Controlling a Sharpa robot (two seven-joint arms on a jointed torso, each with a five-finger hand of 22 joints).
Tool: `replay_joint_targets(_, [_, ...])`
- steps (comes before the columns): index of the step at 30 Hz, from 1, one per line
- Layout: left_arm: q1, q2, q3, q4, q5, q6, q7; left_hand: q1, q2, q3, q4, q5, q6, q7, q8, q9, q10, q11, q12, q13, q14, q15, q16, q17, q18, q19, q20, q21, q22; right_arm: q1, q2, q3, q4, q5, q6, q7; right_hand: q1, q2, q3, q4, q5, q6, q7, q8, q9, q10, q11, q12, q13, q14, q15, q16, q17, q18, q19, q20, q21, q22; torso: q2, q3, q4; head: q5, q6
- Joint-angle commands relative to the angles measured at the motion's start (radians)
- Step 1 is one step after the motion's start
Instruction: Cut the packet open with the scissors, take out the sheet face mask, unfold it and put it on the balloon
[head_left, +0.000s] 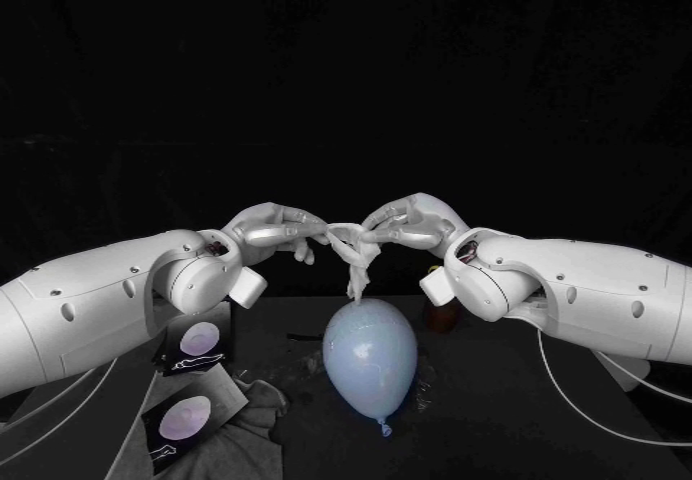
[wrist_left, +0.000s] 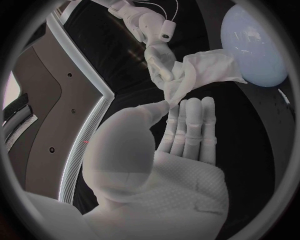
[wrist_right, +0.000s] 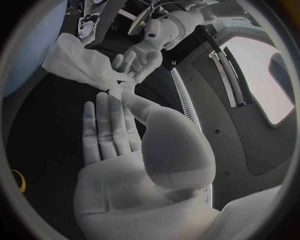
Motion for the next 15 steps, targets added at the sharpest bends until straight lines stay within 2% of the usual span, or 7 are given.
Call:
replay_joint_targets(1, [-0.007,0.003,0.000,-0.003,-0.006,-0.058,0.033,-0.004,-0.019,-0.039,0.026,0.005,-0.015,0.003,-0.003,-0.015,-0.014,0.006,-0.012,-0.024,-0.041,0.009,-0.028,-0.025,0.003,-0.016,0.018,-0.051,-0.030,0.011,0.006,0.002,-0.003,-0.063,-0.062,-0.018,0.000,0.011,0.007,-0.001,0.002,-0.001,-0.009,0.007,0.002,0.024,-0.026,0.007,0.000,0.010,-0.002,0.007,0.002,0.009,0.001,-0.003,0.009,0.004,0.001,-0.0006,0.0003,-0.002,0.004])
replay_joint_targets(2, [-0.007,0.003,0.000,-0.003,-0.006,-0.059,0.033,-0.004,-0.019,-0.039,0.027,0.004,-0.015,0.003,-0.003,-0.016,-0.014,0.006,-0.012,-0.025,-0.041,0.009,-0.029,-0.025,0.003,-0.016,0.018,-0.051,-0.030,0.012,0.007,0.002,-0.004,-0.064,-0.063,-0.019,0.000,0.011,0.007,-0.001,0.002,-0.001,-0.009,0.007,0.002,0.024,-0.026,0.007,0.000,0.010,-0.002,0.007,0.002,0.009,0.001,-0.003,0.009,0.004,0.001,-0.0006,0.0003,-0.002,0.004])
replay_joint_targets(4, [-0.013,0.003,-0.001,-0.006,-0.006,-0.064,0.036,-0.011,-0.028,-0.076,0.061,0.003,-0.025,0.009,-0.004,-0.032,-0.029,0.013,-0.024,-0.049,-0.081,0.019,-0.065,-0.054,0.005,-0.027,0.036,-0.106,-0.064,0.019,0.012,0.003,-0.006,-0.075,-0.074,-0.026,0.000,0.010,0.008,-0.002,0.002,-0.002,-0.009,0.008,0.003,0.024,-0.026,0.007,0.001,0.010,-0.002,0.007,0.002,0.008,0.001,-0.003,0.011,0.007,0.000,-0.0006,0.0009,-0.001,0.006])
replay_joint_targets(6, [-0.018,0.004,-0.002,-0.008,-0.005,-0.068,0.040,-0.015,-0.031,-0.100,0.084,0.003,-0.027,0.010,-0.004,-0.042,-0.030,0.014,-0.026,-0.060,-0.089,0.021,-0.078,-0.067,0.007,-0.025,0.044,-0.133,-0.082,0.023,0.017,0.004,-0.009,-0.083,-0.085,-0.033,-0.001,0.010,0.010,-0.003,0.002,-0.002,-0.009,0.009,0.004,0.024,-0.027,0.008,0.001,0.011,-0.003,0.008,0.002,0.008,0.000,-0.003,0.014,0.010,0.000,-0.0001,0.0007,-0.001,0.007])
replay_joint_targets(13, [-0.035,0.002,-0.004,-0.011,0.005,-0.086,0.068,-0.030,-0.047,-0.194,0.161,0.003,-0.033,0.013,-0.004,-0.069,-0.052,0.020,-0.039,-0.095,-0.089,0.026,-0.091,-0.093,0.011,0.000,0.053,-0.185,-0.119,0.030,0.034,0.005,-0.024,-0.102,-0.127,-0.067,-0.001,0.009,0.016,-0.005,0.002,-0.004,-0.010,0.012,0.006,0.025,-0.027,0.011,0.004,0.011,-0.003,0.009,0.002,0.008,-0.004,-0.004,0.022,0.019,0.001,0.0007,0.0004,0.002,0.013])
replay_joint_targets(15, [-0.043,0.002,-0.004,-0.011,0.013,-0.086,0.080,-0.031,-0.041,-0.282,0.192,0.001,-0.054,0.015,-0.014,-0.093,-0.070,0.032,-0.060,-0.124,-0.117,0.033,-0.120,-0.117,0.010,-0.002,0.061,-0.231,-0.148,0.031,0.039,0.006,-0.030,-0.108,-0.142,-0.075,0.000,0.009,0.018,-0.006,0.002,-0.004,-0.010,0.013,0.007,0.025,-0.027,0.012,0.004,0.012,-0.004,0.009,0.002,0.008,-0.006,-0.004,0.024,0.022,0.001,0.0005,-0.0003,0.003,0.014])
